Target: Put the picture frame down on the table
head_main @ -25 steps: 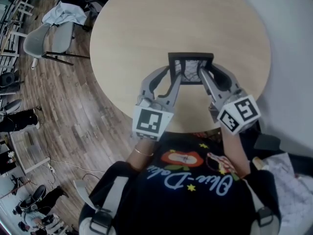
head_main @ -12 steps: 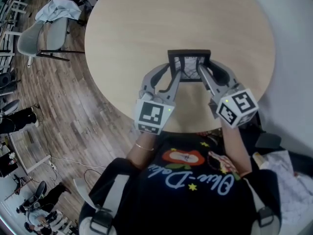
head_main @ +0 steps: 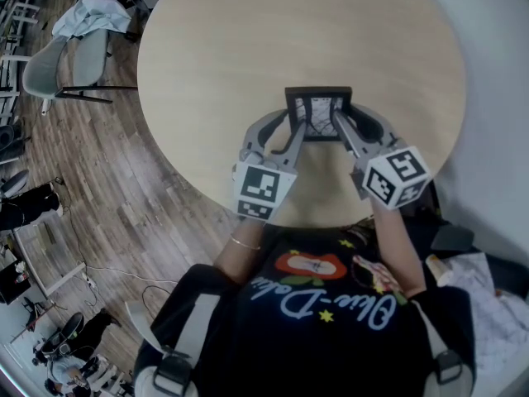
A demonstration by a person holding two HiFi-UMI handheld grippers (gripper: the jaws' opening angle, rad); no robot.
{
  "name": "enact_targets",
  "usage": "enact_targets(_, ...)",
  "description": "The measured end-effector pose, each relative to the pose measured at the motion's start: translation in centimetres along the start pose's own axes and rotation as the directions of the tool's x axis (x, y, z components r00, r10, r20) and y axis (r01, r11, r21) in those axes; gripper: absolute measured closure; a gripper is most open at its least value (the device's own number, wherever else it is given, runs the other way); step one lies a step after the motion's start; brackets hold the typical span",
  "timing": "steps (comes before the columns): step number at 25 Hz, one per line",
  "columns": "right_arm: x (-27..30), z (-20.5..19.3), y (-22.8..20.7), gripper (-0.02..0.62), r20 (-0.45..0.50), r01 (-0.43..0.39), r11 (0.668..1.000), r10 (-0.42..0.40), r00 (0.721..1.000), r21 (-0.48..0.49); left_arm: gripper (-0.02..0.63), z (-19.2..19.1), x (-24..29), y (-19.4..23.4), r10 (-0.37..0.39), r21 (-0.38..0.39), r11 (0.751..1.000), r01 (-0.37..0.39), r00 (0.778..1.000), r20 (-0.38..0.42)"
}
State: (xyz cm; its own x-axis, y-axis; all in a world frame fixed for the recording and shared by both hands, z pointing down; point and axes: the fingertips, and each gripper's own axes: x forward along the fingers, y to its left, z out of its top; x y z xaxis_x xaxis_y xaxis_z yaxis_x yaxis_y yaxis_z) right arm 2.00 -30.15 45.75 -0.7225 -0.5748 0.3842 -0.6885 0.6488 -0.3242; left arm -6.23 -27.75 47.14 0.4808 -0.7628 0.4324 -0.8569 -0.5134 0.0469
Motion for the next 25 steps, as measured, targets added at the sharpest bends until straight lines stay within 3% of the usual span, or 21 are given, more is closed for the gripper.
enact_targets(14, 1.5, -3.0, -2.1, 0.526, -0.088, 0.034, 0.997, -0.027, 0.996, 0.074, 0.497, -3.1, 2.2, 0.1, -0.035, -0.012, 0.999, 0.034, 0.994, -0.104)
enact_targets(25, 3.1, -4.0, -3.4, 0.523, -0.133, 0.069, 0.994, -0.057, 0.989, 0.086, 0.497, -3.9, 3.6, 0.9, -0.044, -0.007, 0.999, 0.044, 0.991, -0.125)
